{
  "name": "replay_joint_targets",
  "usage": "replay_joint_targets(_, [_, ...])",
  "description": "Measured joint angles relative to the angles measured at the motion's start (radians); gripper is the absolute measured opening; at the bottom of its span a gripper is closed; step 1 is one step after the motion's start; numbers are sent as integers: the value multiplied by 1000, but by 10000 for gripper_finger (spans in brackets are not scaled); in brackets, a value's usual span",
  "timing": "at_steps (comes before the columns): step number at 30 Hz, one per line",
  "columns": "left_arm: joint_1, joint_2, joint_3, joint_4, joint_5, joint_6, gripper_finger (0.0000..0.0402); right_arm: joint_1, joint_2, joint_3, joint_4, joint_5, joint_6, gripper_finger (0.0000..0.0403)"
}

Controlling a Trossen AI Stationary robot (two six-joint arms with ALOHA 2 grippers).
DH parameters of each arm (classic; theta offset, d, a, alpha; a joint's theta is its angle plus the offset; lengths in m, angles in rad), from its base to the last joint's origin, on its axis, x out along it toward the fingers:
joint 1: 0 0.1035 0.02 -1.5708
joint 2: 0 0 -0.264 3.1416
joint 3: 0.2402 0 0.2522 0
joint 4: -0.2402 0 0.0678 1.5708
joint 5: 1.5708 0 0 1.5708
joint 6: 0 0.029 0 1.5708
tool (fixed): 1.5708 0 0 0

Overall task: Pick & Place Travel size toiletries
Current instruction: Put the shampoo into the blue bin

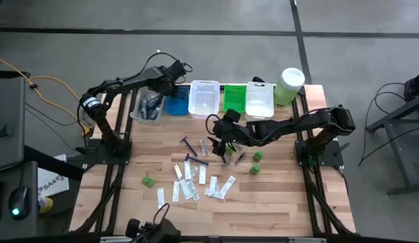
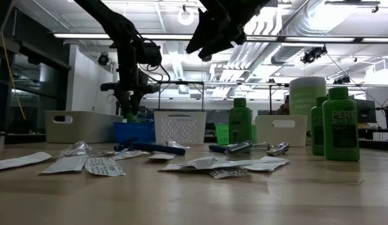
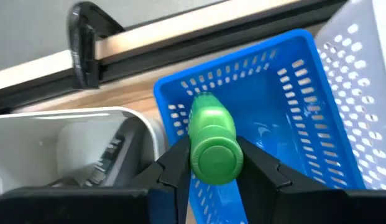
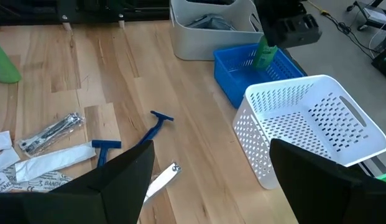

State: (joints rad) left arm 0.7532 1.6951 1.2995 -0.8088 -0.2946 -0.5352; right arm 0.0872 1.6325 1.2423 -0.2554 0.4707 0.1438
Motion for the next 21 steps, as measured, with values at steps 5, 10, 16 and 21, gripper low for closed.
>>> replay_joint_targets(5, [0,0,0,-1,-4,-35,98,0,0,0,0,-1,-9,313])
replay_joint_targets(10, [0,0,0,-3,11,-54,98,0,0,0,0,-7,-9,313])
replay_joint_targets(16, [0,0,0,-2,21,-72,98,0,0,0,0,-28,-9,313])
replay_joint_targets(21, [0,0,0,34,36,-70,97,0,0,0,0,-28,-9,313])
